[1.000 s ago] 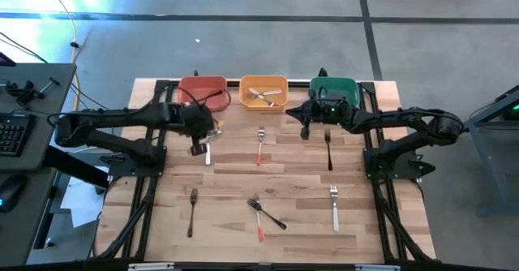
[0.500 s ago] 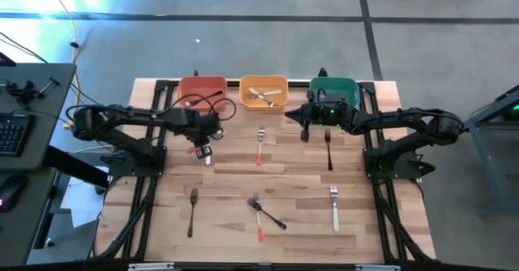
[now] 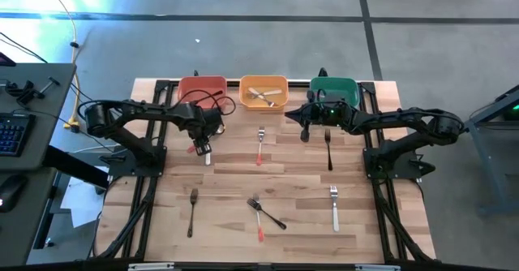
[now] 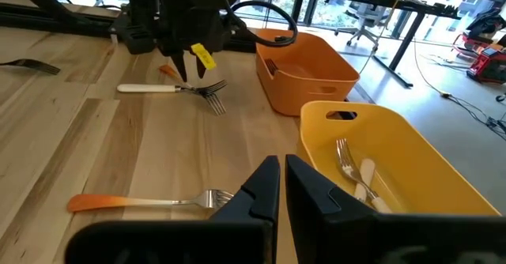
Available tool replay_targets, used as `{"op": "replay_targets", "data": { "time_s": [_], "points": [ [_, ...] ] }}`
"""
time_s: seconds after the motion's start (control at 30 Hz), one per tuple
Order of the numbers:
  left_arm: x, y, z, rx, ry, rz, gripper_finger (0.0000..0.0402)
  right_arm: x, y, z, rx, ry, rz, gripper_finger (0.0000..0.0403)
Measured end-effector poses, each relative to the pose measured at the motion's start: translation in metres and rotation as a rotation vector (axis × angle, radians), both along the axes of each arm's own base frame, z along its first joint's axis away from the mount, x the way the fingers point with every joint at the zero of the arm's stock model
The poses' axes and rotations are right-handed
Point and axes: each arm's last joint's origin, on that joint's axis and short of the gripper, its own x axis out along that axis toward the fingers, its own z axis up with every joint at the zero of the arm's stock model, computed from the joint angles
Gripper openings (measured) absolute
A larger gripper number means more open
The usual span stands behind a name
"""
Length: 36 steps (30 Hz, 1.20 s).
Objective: Sort silverware by color (type)
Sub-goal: Put the top left orange fork into the green bin
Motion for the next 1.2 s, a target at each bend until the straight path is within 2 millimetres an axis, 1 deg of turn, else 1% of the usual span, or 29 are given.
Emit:
{"op": "replay_targets", "data": {
  "time_s": [0.23, 0.57, 0.73, 0.97, 1.2],
  "points": [
    [-0.0007, 0.0022, -0.0001, -0.008, 0.001, -0.020, 0.0122, 0.0000, 0.0000, 0.0000, 0.000, 0.000, 0.000, 0.0007],
    [0.0060, 0.0047, 0.0093, -0.016, -0.011, -0.022, 0.0122, 0.0000, 0.0000, 0.0000, 0.000, 0.000, 0.000, 0.0007],
    [0.0054, 0.0030, 0.0088, -0.064, -0.024, -0.016, 0.0122, 0.0000, 0.0000, 0.0000, 0.000, 0.000, 0.000, 0.0007],
    [0.0053, 0.0029, 0.0088, -0.064, -0.020, -0.041, 0.0121, 0.0000, 0.0000, 0.0000, 0.000, 0.000, 0.000, 0.0007],
    [0.0051, 0.0028, 0.0085, -0.067, -0.014, -0.061, 0.0109, 0.0000, 0.0000, 0.0000, 0.000, 0.000, 0.000, 0.0007]
  ]
}}
